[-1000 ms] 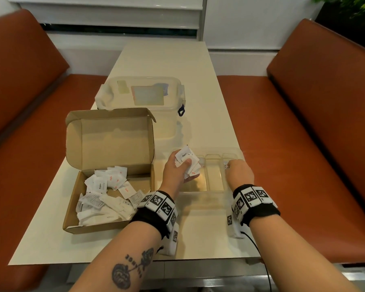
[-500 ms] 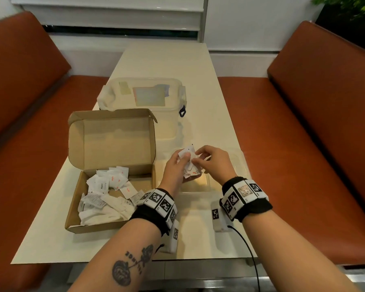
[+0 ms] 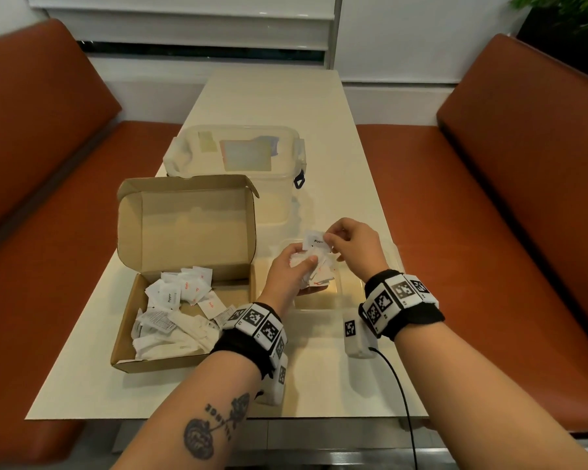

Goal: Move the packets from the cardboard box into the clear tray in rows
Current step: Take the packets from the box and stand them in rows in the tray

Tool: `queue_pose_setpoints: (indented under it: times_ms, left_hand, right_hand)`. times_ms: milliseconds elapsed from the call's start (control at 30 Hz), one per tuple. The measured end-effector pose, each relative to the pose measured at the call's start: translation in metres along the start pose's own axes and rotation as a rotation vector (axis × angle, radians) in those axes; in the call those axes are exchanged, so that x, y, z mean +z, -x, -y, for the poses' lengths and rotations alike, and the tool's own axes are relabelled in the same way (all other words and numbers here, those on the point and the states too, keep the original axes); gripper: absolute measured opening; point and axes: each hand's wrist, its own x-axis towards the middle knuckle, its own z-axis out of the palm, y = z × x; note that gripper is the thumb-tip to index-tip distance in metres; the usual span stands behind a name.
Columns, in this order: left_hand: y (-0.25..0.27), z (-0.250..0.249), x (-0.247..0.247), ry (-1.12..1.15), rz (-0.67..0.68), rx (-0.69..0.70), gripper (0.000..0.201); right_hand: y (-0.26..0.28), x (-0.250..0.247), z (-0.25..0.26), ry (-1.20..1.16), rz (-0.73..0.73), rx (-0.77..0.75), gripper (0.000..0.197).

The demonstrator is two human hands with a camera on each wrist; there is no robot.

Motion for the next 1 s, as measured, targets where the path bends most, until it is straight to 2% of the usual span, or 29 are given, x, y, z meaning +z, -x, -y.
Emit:
queue_pose_setpoints:
  times_ms: [100, 200, 367, 467, 867, 1000]
  left_hand:
    - [-0.003, 0.001, -0.001, 0.025, -0.064, 0.034, 0.015]
    - [-0.005, 0.001, -0.003, 0.036, -0.09, 0.056, 0.017]
    - [-0.009, 0.001, -0.004, 0.037, -0.095, 0.07, 0.017]
    - [-0.009, 0.002, -0.004, 0.043, -0.08, 0.067, 0.016]
    - [-0.005, -0.001, 0.0, 0.038, -0.072, 0.055, 0.021]
    - [-0.003, -0.002, -0.001, 0.023, -0.056, 0.066, 0.019]
  right_hand:
    - [-0.004, -0.01, -0.007, -0.007, -0.062, 0.026, 0.015]
    - [-0.008, -0.023, -0.021, 0.105, -0.079, 0.054, 0.011]
    - [-0.009, -0.027, -0.045, 0.375, 0.03, 0.124, 0.015]
    - [-0.009, -0.022, -0.052, 0.459, 0.079, 0.136, 0.017]
    - [-0.003, -0.007, -0.064, 0.673, 0.102, 0.05, 0.027]
    - [0.002, -0.003, -0.067, 0.697, 0.062, 0.004, 0.023]
